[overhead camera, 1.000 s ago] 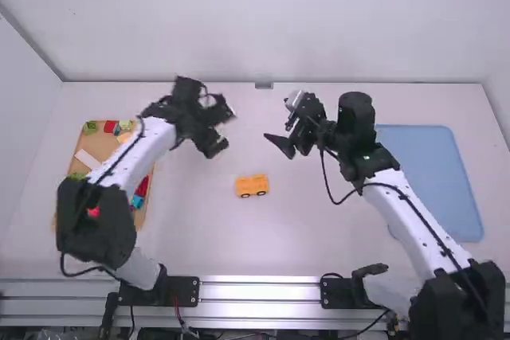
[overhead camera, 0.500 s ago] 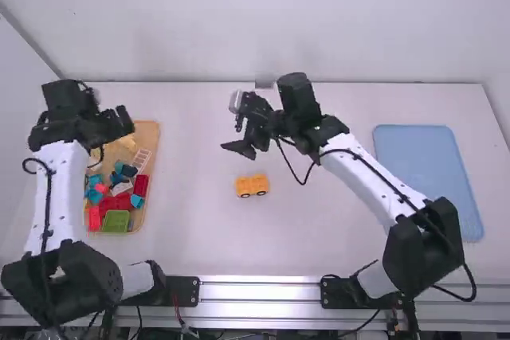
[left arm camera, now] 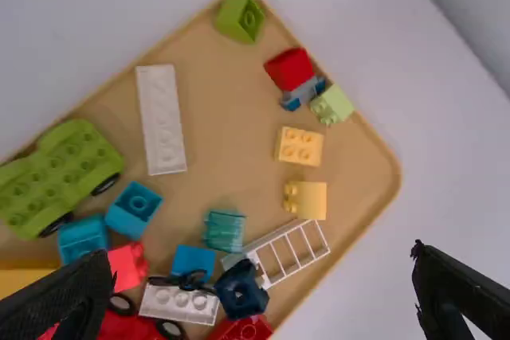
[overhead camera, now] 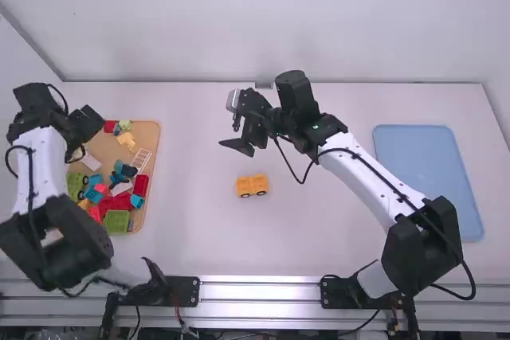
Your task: Assemble lego blocks to make yellow taxi
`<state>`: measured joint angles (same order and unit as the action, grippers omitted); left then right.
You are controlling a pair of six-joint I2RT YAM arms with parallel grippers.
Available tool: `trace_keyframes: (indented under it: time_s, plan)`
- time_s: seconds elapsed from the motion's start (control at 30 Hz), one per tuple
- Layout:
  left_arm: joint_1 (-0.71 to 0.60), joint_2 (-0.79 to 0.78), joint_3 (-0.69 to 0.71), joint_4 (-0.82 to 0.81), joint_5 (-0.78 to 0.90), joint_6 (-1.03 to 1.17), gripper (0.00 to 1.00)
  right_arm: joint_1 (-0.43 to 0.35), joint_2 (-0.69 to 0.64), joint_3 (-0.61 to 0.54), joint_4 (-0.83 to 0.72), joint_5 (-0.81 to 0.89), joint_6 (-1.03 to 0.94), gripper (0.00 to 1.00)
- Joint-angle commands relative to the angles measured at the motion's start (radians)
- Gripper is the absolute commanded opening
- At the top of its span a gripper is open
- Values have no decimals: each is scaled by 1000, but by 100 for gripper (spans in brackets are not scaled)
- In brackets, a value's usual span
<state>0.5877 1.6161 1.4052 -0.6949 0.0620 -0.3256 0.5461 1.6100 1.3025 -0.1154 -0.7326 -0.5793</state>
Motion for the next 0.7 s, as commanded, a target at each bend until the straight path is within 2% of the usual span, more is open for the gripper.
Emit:
trace_keyframes:
  time_s: [0.0, 0.03, 0.17, 0.3, 0.33, 0.4, 0.5, 0.53, 0.67]
  plan:
    - [-28, 114, 151, -63, 16, 54, 99, -3, 13, 27, 3, 6, -1, 99]
    - [-37, 196, 252, -127, 20, 83, 99, -3, 13, 27, 3, 18, -1, 99]
    - [-43, 381, 479, -280, -24, 92, 99, -3, 13, 27, 3, 55, -1, 98]
    - [-49, 518, 604, -329, -74, 135, 98, -3, 13, 27, 11, 73, 38, 99]
    - [-48, 539, 618, -327, -71, 164, 96, -3, 13, 27, 14, 78, 42, 99]
    - [-53, 607, 645, -314, -32, 319, 83, -3, 13, 27, 18, 88, 55, 99]
    - [-53, 652, 650, -291, -18, 436, 77, -3, 13, 27, 19, 86, 59, 99]
    - [-53, 684, 650, -268, -31, 507, 72, -2, 13, 27, 18, 87, 59, 98]
    - [-53, 747, 649, -220, 11, 775, 75, -4, 13, 27, 15, 87, 59, 99]
